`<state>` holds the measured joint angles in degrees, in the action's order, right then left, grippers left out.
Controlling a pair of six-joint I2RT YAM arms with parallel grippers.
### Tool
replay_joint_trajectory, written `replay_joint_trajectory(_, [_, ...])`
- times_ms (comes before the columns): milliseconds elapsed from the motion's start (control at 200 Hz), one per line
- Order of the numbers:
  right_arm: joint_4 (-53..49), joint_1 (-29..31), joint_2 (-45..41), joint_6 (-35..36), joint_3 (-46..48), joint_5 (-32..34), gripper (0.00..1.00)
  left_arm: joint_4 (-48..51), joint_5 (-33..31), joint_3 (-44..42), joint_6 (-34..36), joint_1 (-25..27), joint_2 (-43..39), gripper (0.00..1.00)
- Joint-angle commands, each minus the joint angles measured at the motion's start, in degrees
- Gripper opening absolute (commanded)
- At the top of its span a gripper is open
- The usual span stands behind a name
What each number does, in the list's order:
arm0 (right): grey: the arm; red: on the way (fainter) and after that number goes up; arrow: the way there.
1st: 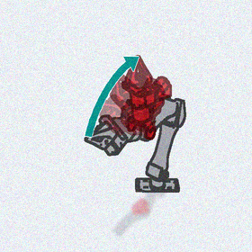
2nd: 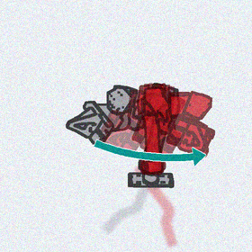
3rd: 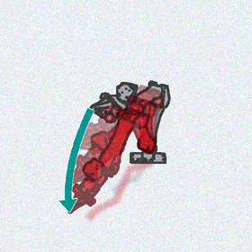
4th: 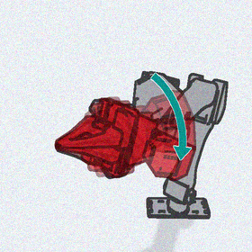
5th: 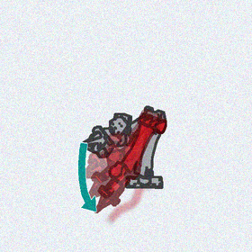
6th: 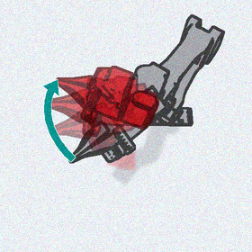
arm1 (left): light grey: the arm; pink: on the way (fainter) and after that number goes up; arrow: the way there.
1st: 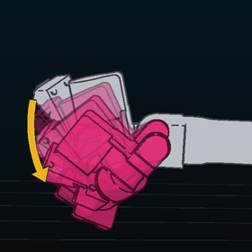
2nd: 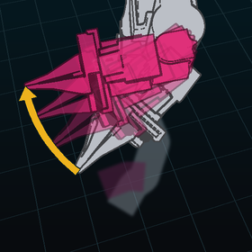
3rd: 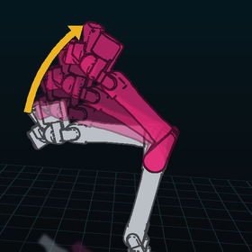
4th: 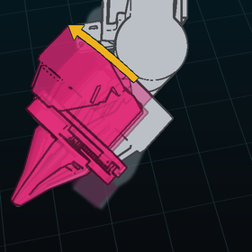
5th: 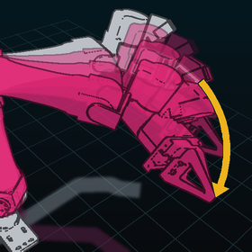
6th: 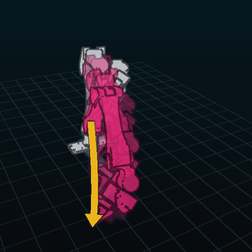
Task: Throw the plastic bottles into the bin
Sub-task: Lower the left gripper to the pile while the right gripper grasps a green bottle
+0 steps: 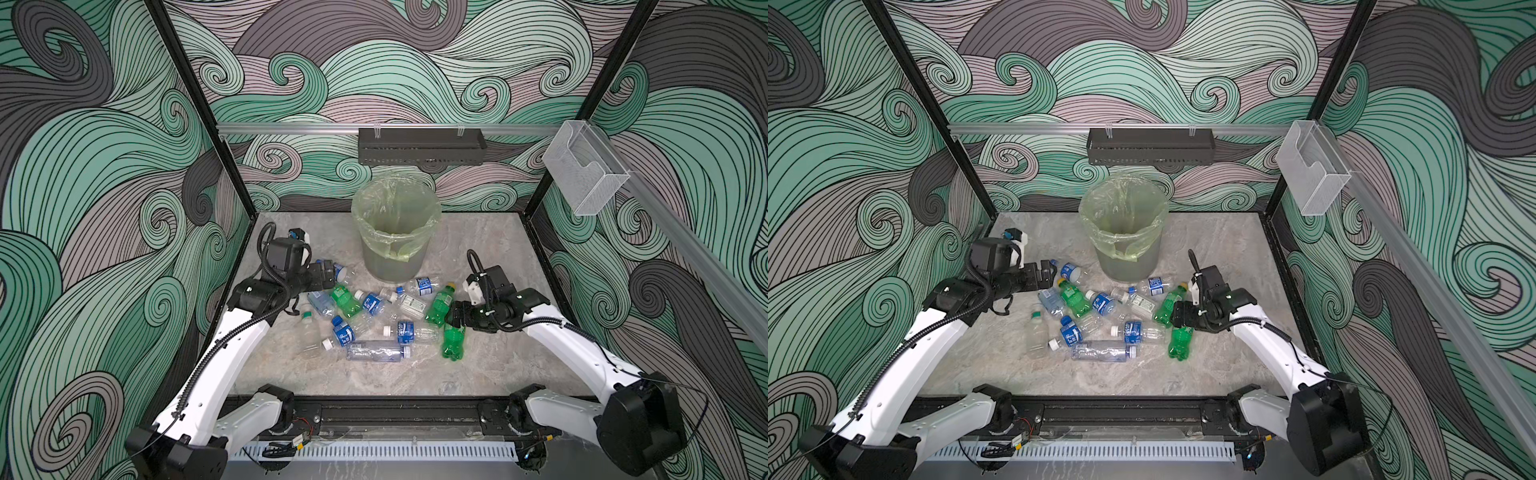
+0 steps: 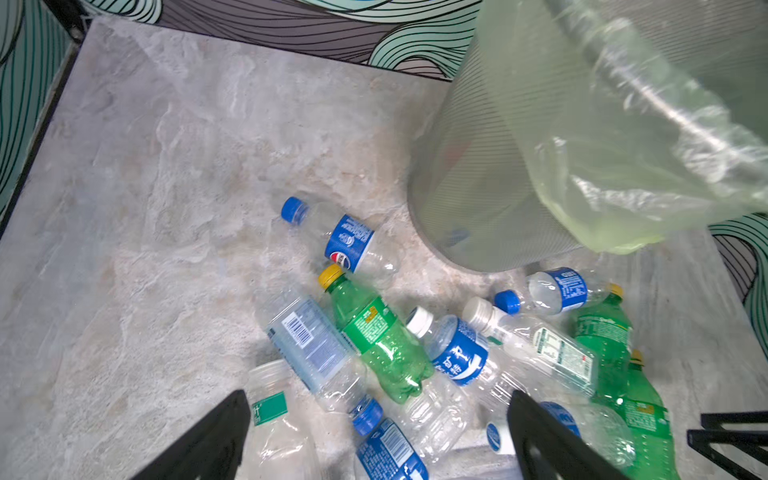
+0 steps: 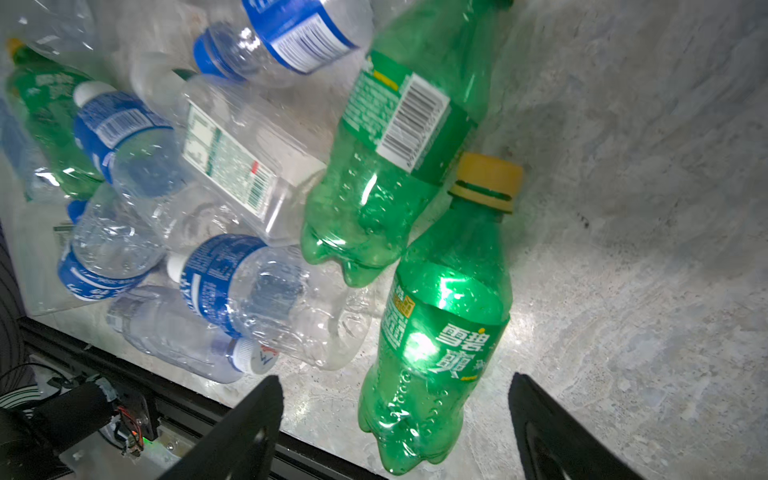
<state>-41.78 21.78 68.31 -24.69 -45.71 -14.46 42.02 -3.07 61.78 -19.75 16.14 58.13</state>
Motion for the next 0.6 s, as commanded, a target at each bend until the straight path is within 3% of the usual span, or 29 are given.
replay_joint_trajectory(0, [-1.9, 0.9, 0.1, -3.4, 1.2, 3.7, 0.84, 0.9, -4.1, -2.9, -2.7, -0.6, -2.8, 0.99])
replay_joint_trajectory(105, [-0.2, 1.4, 0.6, -3.6, 2.7, 2.2, 0.84, 1.7, -9.5, -5.2, -5.2, -0.9, -3.7, 0.99])
replay_joint_trajectory(340, [4.8, 1.8, 4.1, -4.8, 5.2, 0.2, 0.81, 1.8, -10.9, -6.5, -4.8, -1.3, -2.4, 0.99])
replay_joint_trajectory(476, [6.6, 1.9, 5.7, -5.7, 6.5, 1.0, 0.79, 2.1, -15.7, -7.9, -6.1, -1.4, -2.0, 0.99])
replay_joint_trajectory(591, [8.4, 1.9, 6.5, -6.3, 7.7, 1.1, 0.77, 1.3, -15.0, -9.1, -5.1, -1.5, -1.8, 0.99])
